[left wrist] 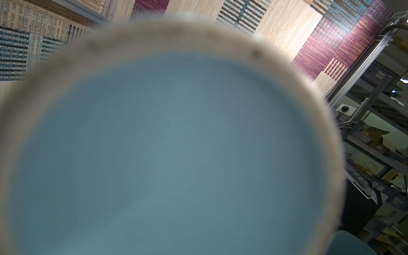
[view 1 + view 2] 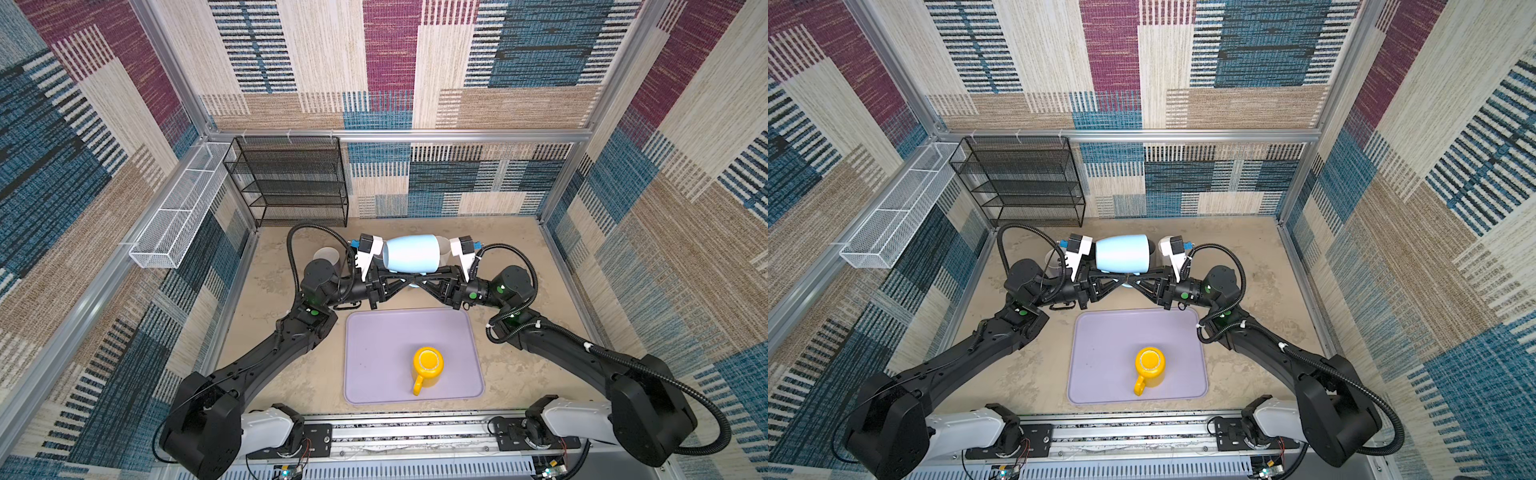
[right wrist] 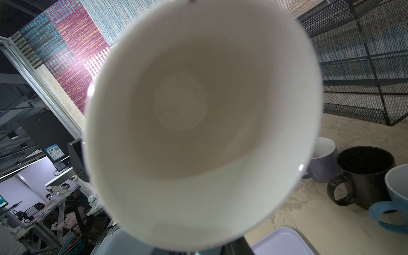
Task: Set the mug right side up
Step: 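Open the left gripper and pull back while the right gripper turns the mug upright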
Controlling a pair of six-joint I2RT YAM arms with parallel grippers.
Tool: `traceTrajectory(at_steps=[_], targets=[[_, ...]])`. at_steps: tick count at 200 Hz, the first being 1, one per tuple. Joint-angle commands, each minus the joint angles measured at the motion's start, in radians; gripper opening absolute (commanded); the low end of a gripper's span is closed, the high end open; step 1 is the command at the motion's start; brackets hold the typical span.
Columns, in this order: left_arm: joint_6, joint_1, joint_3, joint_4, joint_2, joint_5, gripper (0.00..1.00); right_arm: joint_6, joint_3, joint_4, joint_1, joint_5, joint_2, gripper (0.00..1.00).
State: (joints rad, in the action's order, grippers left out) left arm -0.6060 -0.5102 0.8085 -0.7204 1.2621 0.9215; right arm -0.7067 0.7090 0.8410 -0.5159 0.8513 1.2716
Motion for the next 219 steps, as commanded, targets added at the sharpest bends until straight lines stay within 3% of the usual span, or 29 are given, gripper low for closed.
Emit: traceTrajectory(at_steps=[1, 81, 127, 140, 182, 219], targets=[[-0.007, -0.004, -0.005, -0.027, 0.003, 0.04, 0.0, -0.034, 0.005, 0.146, -0.001, -0.033, -0.001, 0.26], [-0.01, -0.013, -0.005, -0.04, 0.022, 0.042, 0.0, -0.088, 0.013, 0.216, -0.004, -0.037, 0.015, 0.18], [0.0, -0.016, -0.006, -0.02, 0.024, 0.042, 0.0, -0.093, 0.006, 0.219, -0.008, -0.043, 0.001, 0.07], [0.013, -0.015, -0.004, 0.011, 0.016, 0.035, 0.0, -0.093, 0.001, 0.212, -0.007, -0.048, -0.007, 0.0], [0.043, -0.015, 0.012, 0.084, -0.001, 0.022, 0.0, -0.069, 0.0, 0.174, -0.008, -0.057, -0.022, 0.0], [0.092, -0.015, -0.012, 0.149, -0.061, -0.072, 0.13, -0.03, 0.008, 0.106, -0.007, -0.075, -0.041, 0.0]])
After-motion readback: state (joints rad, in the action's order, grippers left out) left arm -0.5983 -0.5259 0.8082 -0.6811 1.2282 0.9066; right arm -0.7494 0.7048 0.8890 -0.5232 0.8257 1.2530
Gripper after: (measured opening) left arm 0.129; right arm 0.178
